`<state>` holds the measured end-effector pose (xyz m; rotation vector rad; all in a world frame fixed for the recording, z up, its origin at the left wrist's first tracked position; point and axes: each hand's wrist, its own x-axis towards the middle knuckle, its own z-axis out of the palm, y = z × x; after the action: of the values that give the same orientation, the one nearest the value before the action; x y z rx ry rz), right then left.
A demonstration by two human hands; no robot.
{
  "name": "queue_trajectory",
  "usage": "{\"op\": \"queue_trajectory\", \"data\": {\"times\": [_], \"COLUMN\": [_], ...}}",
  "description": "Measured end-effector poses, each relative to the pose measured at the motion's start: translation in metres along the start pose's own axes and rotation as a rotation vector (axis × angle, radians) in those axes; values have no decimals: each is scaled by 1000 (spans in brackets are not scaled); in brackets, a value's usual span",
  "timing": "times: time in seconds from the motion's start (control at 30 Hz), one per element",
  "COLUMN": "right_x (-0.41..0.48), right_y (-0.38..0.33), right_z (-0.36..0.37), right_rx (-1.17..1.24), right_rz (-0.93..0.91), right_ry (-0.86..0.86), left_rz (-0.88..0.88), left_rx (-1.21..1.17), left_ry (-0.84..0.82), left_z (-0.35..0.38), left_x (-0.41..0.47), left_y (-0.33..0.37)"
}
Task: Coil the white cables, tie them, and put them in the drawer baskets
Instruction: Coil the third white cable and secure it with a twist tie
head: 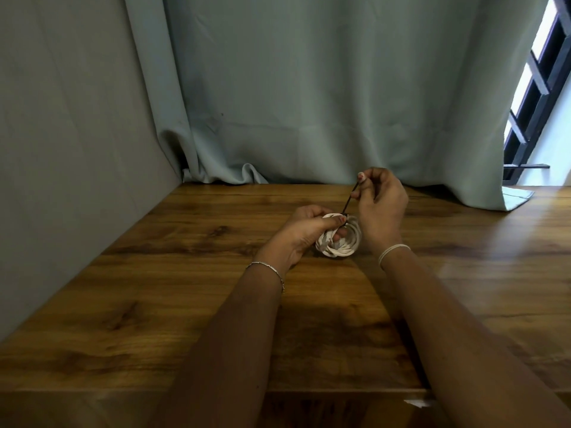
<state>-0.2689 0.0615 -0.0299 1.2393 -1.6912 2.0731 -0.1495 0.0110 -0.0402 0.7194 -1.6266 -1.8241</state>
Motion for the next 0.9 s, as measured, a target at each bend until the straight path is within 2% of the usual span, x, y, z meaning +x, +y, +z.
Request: {"op": "queue_trajectory", "data": {"times": [0.1, 0.23, 0.33, 0.57, 0.8, 0.9], "right_x": [-2, -6, -7, -9, -13, -14], "right_y": [-3, -3, 1, 10, 8, 8], "right_z": [0, 5, 8, 7, 10, 11], "right_rx": [38, 63, 6, -251, -241, -147], "right_rz": [8, 43, 61, -6, -21, 48], "right_ry": [-77, -382, -548, -610, -589, -572], "left_rz": [7, 10, 2, -13, 27, 61], "left_rx": [-35, -187, -362, -362, -280, -227], "left_ry": [94, 287, 305, 274, 216, 245], "left_z": [-5, -18, -23, -25, -28, -30], "left_x": [7, 17, 19, 19, 14, 14], "left_y": [-3, -6, -6, -5, -6, -5]}}
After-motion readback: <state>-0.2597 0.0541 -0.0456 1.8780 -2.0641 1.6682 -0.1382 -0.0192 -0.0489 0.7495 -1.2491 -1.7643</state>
